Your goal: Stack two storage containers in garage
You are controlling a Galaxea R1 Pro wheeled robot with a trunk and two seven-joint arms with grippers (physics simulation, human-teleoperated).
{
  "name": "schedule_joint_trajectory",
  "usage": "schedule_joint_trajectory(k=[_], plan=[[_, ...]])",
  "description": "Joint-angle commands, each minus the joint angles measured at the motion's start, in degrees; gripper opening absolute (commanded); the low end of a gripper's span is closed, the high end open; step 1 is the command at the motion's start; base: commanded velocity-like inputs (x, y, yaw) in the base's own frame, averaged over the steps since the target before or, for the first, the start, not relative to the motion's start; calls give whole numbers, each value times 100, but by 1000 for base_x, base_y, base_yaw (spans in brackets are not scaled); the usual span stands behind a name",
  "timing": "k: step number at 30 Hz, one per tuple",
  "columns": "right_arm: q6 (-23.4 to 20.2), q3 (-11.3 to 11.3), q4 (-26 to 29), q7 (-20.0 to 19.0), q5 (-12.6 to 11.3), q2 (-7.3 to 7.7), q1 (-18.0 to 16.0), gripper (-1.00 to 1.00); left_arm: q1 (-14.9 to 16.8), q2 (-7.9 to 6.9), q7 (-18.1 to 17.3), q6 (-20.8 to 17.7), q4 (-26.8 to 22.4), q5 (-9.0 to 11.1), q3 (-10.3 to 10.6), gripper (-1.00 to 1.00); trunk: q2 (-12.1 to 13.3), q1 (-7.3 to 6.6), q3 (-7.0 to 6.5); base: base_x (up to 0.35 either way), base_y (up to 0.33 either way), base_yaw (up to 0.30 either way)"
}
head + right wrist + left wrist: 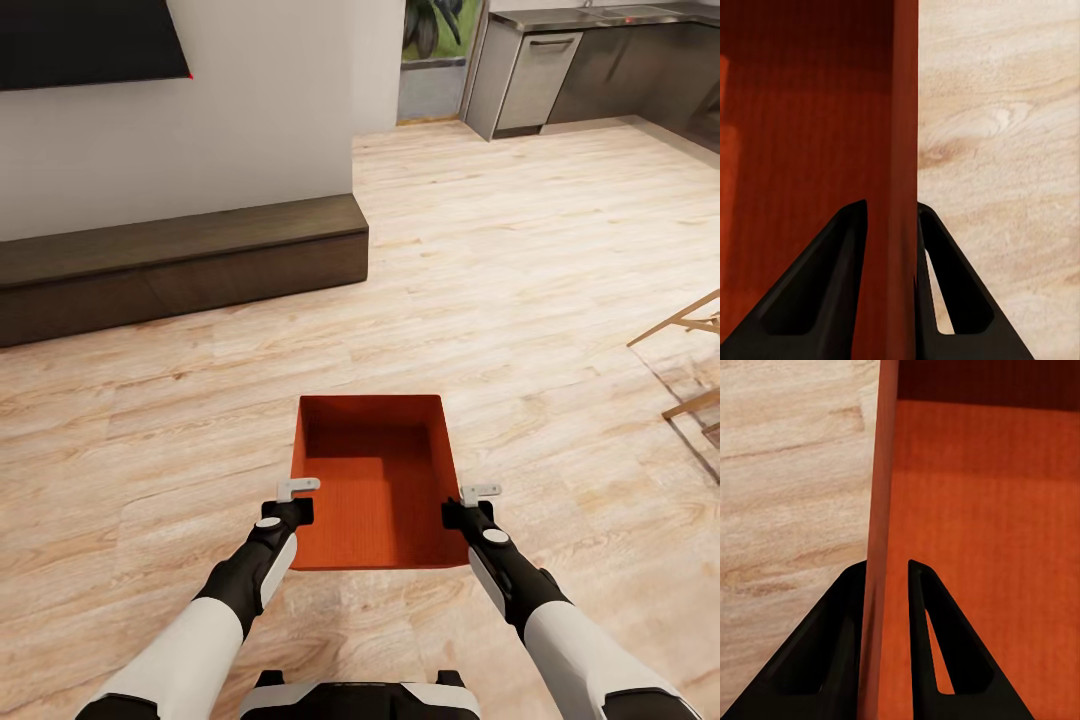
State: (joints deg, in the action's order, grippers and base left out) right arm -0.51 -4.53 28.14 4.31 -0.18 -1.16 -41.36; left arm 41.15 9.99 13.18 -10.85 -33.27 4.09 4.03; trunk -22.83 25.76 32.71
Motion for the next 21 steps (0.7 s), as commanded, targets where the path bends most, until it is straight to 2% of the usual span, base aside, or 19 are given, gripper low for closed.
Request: schedule_joint_trajectory(k=[1, 21], plan=[[-4, -39, 26, 8, 0, -13, -4, -100, -2, 1, 62, -31, 8, 110, 49, -100, -9, 3, 7, 0, 0, 0], [11, -33, 34, 42, -7, -24, -4, -100, -2, 1, 68, -31, -13, 119, 46, -100, -9, 3, 0, 0, 0, 0]])
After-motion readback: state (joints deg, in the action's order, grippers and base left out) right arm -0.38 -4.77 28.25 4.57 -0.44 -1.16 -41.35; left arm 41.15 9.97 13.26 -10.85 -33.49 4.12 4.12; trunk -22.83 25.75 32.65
